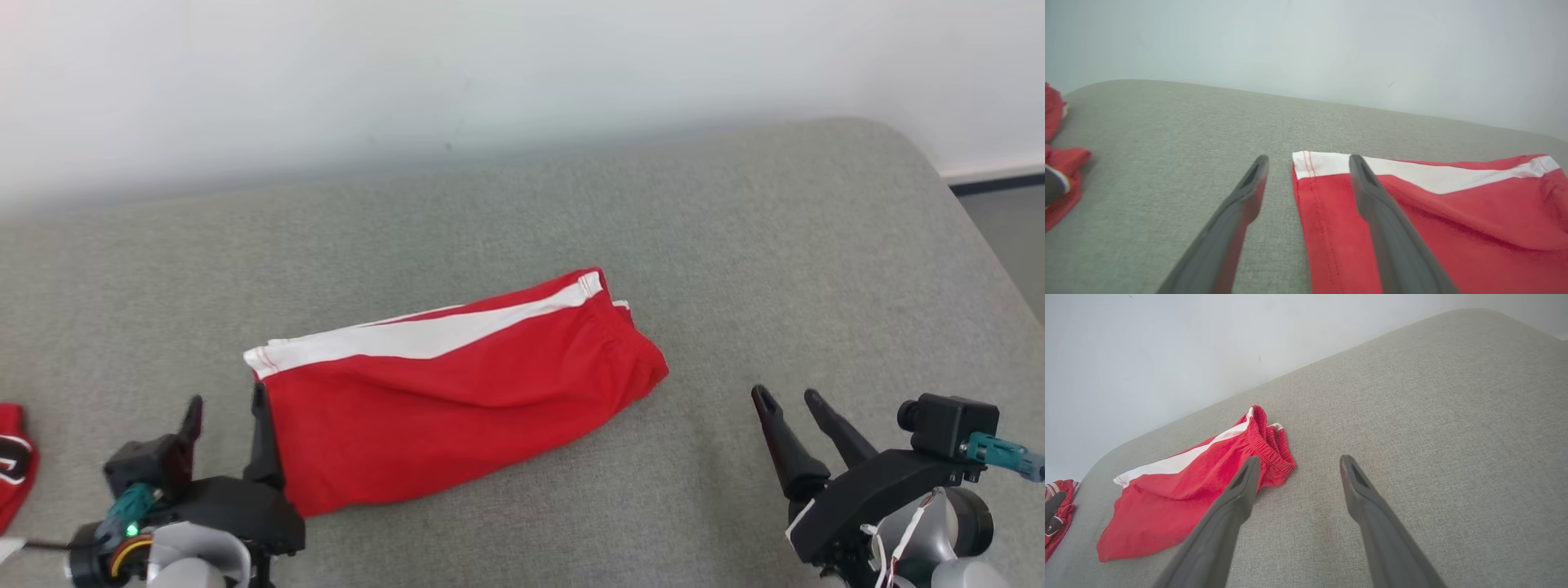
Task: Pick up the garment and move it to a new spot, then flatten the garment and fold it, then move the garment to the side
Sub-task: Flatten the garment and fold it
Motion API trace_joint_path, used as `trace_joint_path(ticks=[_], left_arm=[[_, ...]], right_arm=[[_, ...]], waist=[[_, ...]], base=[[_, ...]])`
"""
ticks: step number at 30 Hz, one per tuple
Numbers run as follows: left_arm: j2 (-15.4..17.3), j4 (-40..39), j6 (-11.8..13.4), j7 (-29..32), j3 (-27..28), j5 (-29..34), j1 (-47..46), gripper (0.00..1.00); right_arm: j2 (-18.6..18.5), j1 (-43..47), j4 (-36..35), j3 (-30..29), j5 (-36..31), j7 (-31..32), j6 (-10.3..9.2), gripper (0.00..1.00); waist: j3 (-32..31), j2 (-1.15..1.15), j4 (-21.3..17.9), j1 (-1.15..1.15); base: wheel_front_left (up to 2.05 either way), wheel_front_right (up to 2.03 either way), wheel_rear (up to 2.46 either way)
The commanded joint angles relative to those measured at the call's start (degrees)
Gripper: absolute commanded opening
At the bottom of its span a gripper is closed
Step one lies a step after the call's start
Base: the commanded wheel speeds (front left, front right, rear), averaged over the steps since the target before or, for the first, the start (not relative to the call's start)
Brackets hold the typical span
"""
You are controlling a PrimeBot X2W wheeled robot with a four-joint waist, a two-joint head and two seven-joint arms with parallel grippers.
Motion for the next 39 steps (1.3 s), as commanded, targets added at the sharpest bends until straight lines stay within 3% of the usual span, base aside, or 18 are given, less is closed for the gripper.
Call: trace_joint_path(ticks=[1, 7, 10, 12, 14, 17, 23, 28, 39], left_arm=[[1.04, -2.61, -0.50, -0.71, 1.10, 2.03, 1.94, 1.00], [-0.11, -18.47, -1.94, -0.77, 5.31, 10.65, 10.67, 1.00], [-1.73, -25.90, -6.28, -0.79, 8.03, 12.55, 15.21, 1.00], [-3.10, -29.33, -11.24, -0.78, 8.85, 12.65, 18.64, 1.00], [-3.89, -30.29, -14.54, -0.79, 11.38, 12.25, 21.02, 1.00], [-5.08, -30.10, -17.20, -0.79, 14.82, 14.11, 23.70, 1.00], [-6.11, -28.73, -18.86, -0.81, 20.00, 19.29, 27.13, 1.00], [-6.97, -27.87, -19.32, -0.80, 21.99, 22.80, 28.48, 1.00], [-8.49, -26.37, -20.52, -0.80, 20.02, 23.36, 27.03, 1.00]], right_arm=[[0.05, 1.30, -0.01, -0.38, -0.62, 0.83, -0.13, 1.00], [0.04, 3.03, 1.05, -1.52, -0.95, 4.23, -0.13, 1.00], [0.06, 4.15, 1.69, -2.04, -0.66, 5.68, -0.13, 1.00], [0.06, 4.48, 1.86, -2.04, 0.20, 6.26, -0.13, 1.00], [0.04, 4.74, 2.26, -2.31, 0.78, 6.11, -0.13, 1.00], [0.05, 5.29, 3.57, -2.51, 1.31, 6.05, -0.13, 1.00], [0.04, 4.63, 6.32, -2.91, -0.61, 7.87, -0.13, 1.00], [0.02, 1.77, 8.55, -4.36, -5.06, 13.90, -0.13, 1.00], [0.01, -13.16, 15.54, -8.92, -15.00, 27.91, -0.13, 1.00]], waist=[[-1.85, 0.00, 1.51, 0.00], [-5.01, 0.00, 4.36, 0.00], [-6.10, 0.00, 6.19, 0.00], [-6.49, 0.00, 7.38, 0.00], [-6.83, 0.00, 8.63, 0.00], [-7.31, 0.00, 10.50, 0.00], [-8.07, 0.00, 13.27, 0.00], [-8.34, 0.00, 14.33, 0.00], [-5.50, 0.00, 14.86, 0.00]], base=[[0.00, 0.00, 0.00], [0.00, 0.00, 0.00], [0.00, 0.00, 0.00], [0.00, 0.00, 0.00], [0.00, 0.00, 0.00], [0.00, 0.00, 0.00], [0.00, 0.00, 0.00], [0.00, 0.00, 0.00], [0.00, 0.00, 0.00]])
